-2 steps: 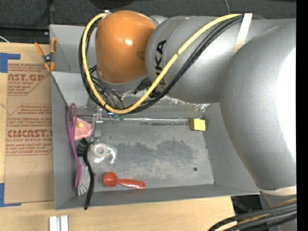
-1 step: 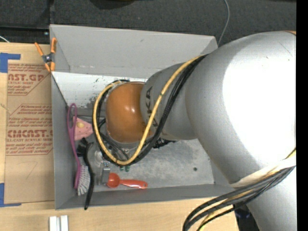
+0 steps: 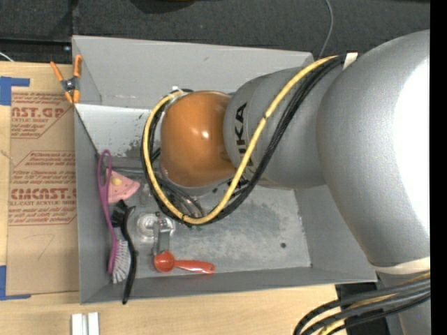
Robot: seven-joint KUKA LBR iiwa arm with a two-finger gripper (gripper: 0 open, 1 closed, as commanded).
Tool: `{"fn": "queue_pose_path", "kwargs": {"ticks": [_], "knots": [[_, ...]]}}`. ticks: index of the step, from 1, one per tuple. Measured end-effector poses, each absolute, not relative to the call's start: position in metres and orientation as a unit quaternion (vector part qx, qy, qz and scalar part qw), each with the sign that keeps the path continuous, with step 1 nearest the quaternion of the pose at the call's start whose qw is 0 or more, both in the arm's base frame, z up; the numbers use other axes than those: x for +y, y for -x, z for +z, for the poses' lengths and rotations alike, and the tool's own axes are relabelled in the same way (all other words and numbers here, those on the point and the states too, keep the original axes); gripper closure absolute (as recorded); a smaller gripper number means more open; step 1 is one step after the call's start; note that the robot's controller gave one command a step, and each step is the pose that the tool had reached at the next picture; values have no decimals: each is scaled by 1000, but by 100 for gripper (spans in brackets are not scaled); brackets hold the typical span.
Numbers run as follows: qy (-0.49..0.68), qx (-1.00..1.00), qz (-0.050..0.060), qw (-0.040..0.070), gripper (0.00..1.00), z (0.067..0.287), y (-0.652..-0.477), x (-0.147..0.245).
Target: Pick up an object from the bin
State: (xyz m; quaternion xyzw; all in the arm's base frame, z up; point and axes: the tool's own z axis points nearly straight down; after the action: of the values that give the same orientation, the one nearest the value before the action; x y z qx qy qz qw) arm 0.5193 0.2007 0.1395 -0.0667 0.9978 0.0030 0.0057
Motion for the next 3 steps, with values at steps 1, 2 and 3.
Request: {"fn": "queue_pose_path", "kwargs": {"ticks": [1, 2, 3], "knots": [[-11, 1000, 0, -6, 0, 99, -478, 145], [-115, 993, 6, 7, 0, 70, -519, 205], [4, 1000, 3, 3, 100, 74, -518, 210]]}}
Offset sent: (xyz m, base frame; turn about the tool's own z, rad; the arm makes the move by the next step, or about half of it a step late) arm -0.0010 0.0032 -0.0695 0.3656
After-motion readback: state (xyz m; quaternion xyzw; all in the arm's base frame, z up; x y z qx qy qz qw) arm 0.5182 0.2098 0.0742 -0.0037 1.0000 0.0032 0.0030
